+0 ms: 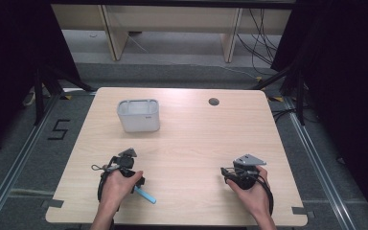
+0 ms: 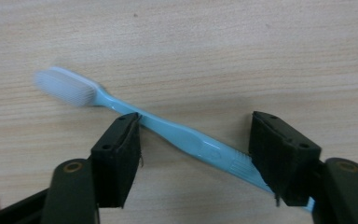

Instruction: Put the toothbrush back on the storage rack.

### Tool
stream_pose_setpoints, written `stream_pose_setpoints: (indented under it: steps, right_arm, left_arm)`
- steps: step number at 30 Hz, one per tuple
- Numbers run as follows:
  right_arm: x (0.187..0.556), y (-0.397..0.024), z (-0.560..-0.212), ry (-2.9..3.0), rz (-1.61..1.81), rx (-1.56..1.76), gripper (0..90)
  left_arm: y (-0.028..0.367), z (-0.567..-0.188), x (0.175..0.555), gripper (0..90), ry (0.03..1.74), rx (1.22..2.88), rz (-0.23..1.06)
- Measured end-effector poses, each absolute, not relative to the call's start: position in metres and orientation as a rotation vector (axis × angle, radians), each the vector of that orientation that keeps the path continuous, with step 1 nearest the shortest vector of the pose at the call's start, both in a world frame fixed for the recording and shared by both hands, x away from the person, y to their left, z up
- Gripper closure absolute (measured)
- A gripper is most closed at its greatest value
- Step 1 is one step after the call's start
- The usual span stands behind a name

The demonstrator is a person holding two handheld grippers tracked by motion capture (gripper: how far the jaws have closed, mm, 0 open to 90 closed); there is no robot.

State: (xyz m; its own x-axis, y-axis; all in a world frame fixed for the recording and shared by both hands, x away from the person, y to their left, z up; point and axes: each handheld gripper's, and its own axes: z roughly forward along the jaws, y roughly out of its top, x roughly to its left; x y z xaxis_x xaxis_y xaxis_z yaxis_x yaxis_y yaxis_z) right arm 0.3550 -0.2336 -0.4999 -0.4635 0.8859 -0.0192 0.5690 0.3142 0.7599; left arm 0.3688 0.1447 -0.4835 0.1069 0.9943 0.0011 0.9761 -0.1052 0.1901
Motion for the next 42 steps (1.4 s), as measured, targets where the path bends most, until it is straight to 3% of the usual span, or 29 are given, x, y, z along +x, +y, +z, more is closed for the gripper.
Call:
stream_pose_setpoints:
  steps: [16, 21, 25, 29, 38, 42]
  right_arm:
    - [0.355, -0.234, -0.5, 2.168, 0.965, 1.298, 43.9]
    - [0.355, -0.233, -0.499, 2.166, 0.959, 1.322, 43.9]
    - [0.354, -0.231, -0.5, 2.168, 0.962, 1.347, 43.8]
    - [0.353, -0.23, -0.5, 2.167, 0.961, 1.364, 43.7]
    - [0.356, -0.233, -0.5, 2.174, 0.96, 1.31, 43.5]
    - [0.354, -0.232, -0.5, 2.17, 0.963, 1.348, 43.5]
  left_arm:
    - [0.148, -0.481, 0.367, 54.7, 1.916, 2.313, 0.235]
    - [0.154, -0.478, 0.369, 50.2, 1.938, 2.299, 0.231]
    - [0.155, -0.477, 0.368, 39.3, 1.973, 2.242, 0.198]
    - [0.152, -0.483, 0.367, 38.2, 1.985, 2.251, 0.163]
    - [0.147, -0.481, 0.367, 53.1, 1.914, 2.324, 0.183]
    - [0.151, -0.48, 0.369, 67.7, 1.904, 2.347, 0.187]
